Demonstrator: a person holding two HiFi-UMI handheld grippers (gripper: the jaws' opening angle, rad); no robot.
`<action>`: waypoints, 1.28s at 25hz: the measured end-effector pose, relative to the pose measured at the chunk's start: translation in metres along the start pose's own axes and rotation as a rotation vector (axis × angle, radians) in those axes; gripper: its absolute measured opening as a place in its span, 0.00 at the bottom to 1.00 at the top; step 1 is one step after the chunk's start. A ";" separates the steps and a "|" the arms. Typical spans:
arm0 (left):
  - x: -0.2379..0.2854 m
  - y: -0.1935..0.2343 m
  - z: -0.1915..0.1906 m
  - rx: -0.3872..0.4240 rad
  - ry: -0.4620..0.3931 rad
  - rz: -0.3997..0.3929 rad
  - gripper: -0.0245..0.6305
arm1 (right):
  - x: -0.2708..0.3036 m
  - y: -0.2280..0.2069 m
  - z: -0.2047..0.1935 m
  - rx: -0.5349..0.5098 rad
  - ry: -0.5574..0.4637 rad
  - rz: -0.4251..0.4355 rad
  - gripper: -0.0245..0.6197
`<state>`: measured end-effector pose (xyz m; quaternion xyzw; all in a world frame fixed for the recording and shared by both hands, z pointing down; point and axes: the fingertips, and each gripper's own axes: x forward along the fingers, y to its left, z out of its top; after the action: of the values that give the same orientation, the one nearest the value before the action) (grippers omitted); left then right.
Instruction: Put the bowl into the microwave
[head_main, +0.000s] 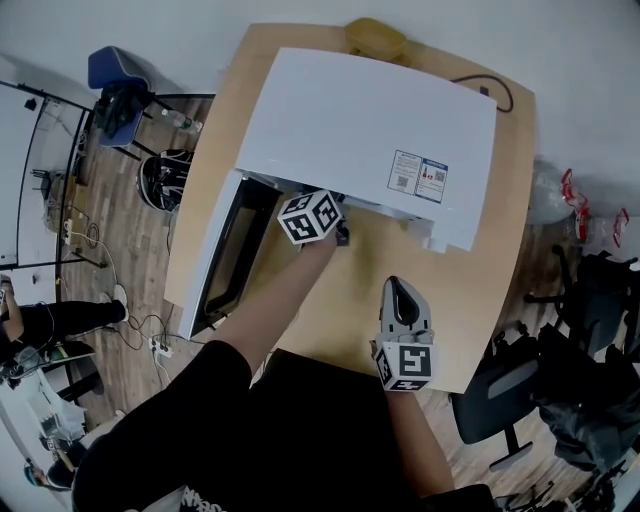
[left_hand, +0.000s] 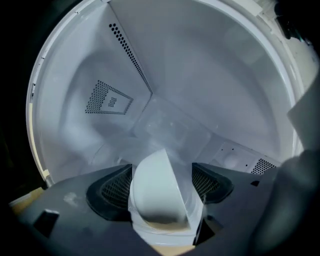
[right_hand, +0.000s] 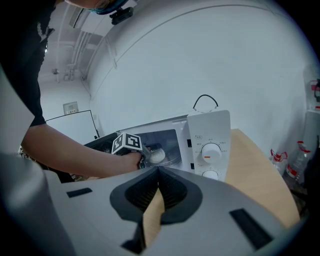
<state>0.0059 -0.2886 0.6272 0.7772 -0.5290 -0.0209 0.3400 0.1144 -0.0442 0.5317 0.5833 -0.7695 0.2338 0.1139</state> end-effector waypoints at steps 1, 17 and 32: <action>0.001 0.001 -0.001 0.000 0.004 0.009 0.59 | 0.000 -0.001 0.000 0.000 -0.001 -0.002 0.13; -0.005 0.028 -0.003 0.079 0.016 0.068 0.59 | 0.003 0.005 0.000 -0.003 0.005 0.001 0.13; -0.035 0.027 0.001 0.137 0.032 0.040 0.59 | -0.022 0.010 0.005 0.026 -0.043 -0.039 0.13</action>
<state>-0.0321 -0.2651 0.6299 0.7881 -0.5393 0.0345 0.2948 0.1119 -0.0259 0.5149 0.6045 -0.7571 0.2290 0.0945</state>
